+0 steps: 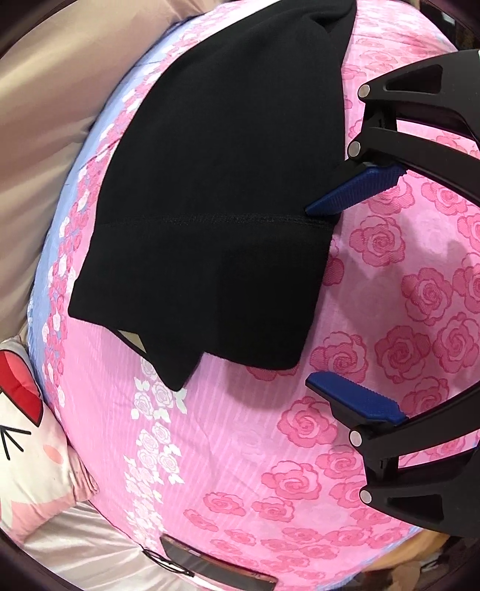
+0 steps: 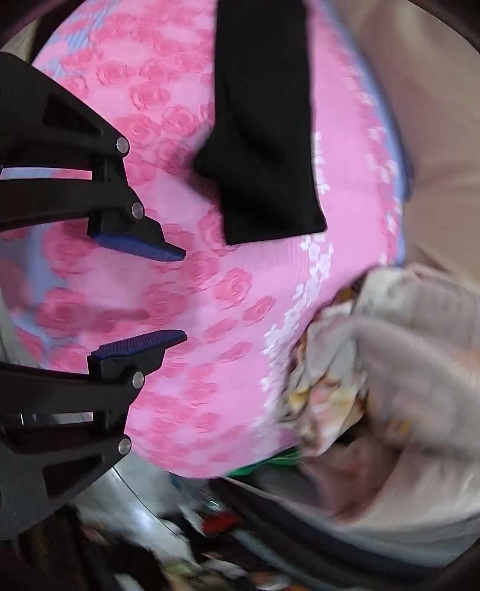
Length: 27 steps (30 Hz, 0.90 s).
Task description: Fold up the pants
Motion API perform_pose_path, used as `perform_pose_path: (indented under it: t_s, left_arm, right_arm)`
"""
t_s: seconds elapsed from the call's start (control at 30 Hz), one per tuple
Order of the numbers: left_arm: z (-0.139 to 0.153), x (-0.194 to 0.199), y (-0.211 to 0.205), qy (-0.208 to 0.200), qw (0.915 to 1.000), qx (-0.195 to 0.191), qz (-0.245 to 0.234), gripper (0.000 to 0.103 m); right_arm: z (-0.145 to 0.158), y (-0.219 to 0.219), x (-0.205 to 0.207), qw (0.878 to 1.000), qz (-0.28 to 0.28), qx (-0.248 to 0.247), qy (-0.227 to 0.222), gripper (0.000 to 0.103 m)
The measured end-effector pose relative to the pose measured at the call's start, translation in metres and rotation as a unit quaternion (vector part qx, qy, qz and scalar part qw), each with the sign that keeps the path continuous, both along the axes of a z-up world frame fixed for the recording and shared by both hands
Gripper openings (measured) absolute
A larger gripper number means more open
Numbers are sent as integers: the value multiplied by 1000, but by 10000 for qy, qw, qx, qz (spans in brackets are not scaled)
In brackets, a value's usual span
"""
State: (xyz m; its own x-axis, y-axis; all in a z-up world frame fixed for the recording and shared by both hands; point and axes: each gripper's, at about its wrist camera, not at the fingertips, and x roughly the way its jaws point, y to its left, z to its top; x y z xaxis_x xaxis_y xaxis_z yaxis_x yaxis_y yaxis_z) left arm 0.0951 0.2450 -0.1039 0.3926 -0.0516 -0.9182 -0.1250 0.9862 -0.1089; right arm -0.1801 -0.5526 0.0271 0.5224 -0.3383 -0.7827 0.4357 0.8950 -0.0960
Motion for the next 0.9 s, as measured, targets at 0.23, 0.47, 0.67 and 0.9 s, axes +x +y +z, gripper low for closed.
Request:
perform_pose_path:
  t_s: [0.23, 0.47, 0.67, 0.9]
  left_arm:
    - [4, 12, -7, 49, 9999, 43, 133, 84]
    - [2, 8, -11, 99, 9997, 47, 231, 84]
    - [3, 4, -10, 82, 9997, 65, 239, 84]
    - [-1, 8, 1, 189, 9992, -119, 334, 84]
  right_arm:
    - [17, -34, 66, 9744, -259, 2105, -739, 67]
    - [35, -1, 156, 9862, 414, 1586, -251, 18]
    - [46, 26, 110, 9807, 1024, -1663, -7, 84]
    - [25, -15, 47, 9988, -8, -31, -480, 69]
